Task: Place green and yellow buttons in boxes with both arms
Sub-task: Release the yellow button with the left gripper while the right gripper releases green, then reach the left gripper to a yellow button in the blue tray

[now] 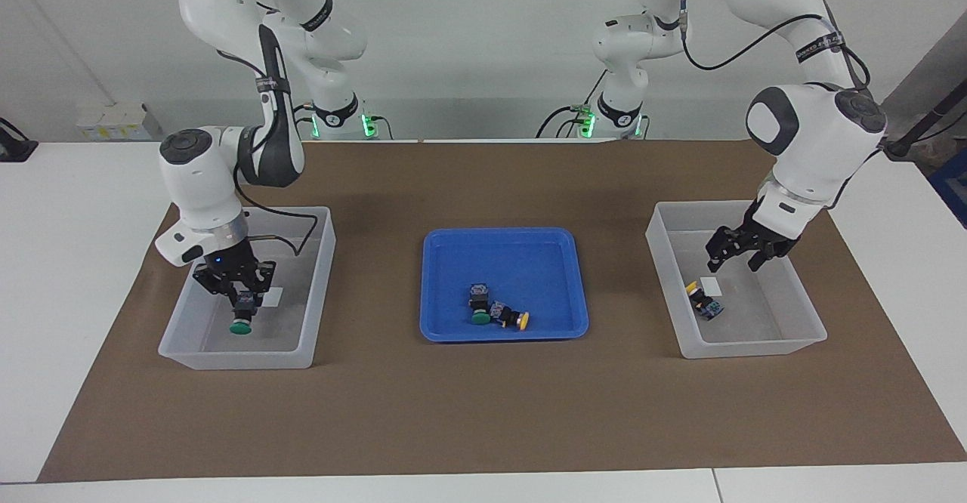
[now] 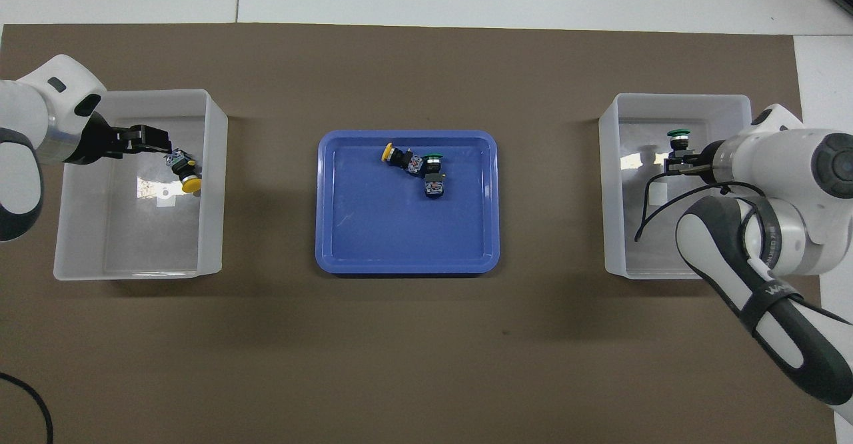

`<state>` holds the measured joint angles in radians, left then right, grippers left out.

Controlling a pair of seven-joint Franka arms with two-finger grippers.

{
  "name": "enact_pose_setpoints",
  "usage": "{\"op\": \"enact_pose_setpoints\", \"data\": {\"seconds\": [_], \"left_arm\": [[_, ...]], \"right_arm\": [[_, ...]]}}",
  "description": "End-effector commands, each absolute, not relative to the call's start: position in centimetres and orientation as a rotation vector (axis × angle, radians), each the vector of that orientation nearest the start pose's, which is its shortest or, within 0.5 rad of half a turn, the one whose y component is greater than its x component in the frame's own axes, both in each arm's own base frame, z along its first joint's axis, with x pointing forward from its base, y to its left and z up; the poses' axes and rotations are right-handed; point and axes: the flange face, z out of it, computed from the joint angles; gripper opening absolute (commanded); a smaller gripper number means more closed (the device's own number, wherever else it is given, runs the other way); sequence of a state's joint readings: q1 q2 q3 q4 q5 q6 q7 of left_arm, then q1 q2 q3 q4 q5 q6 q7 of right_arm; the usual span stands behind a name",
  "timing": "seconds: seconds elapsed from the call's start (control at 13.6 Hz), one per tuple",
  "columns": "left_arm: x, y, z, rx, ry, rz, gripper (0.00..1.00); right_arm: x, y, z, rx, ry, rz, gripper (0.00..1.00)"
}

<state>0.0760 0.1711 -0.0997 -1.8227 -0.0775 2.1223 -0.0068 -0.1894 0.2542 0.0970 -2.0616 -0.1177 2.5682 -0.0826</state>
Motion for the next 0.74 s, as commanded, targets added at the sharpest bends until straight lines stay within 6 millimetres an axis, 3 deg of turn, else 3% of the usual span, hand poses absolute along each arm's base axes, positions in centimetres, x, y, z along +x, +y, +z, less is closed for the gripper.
{"op": "enact_pose_setpoints", "data": {"seconds": [0.0, 0.29, 0.44, 0.52, 0.66], "left_arm": [[62.0, -5.9, 46.6, -3.17, -0.14, -0.182, 0.81], [60.9, -14.2, 46.4, -3.174, -0.506, -0.223, 0.78], [59.6, -18.5, 45.0, -3.179, -0.68, -0.28, 0.76], [59.2, -19.7, 44.8, -3.185, -0.74, -0.314, 0.76], [58.5, -22.3, 43.8, -3.201, -0.816, -0.362, 0.76]], "right_arm": [[62.4, -6.2, 32.4, -3.165, -0.191, -0.46, 0.0], [63.6, -6.5, 31.3, -3.16, -0.193, -0.478, 0.0], [63.7, -6.4, 31.3, -3.159, -0.207, -0.505, 0.0], [63.6, -6.1, 31.0, -3.158, -0.212, -0.498, 0.19], [63.6, -6.2, 31.0, -3.158, -0.209, -0.498, 0.77]]}}
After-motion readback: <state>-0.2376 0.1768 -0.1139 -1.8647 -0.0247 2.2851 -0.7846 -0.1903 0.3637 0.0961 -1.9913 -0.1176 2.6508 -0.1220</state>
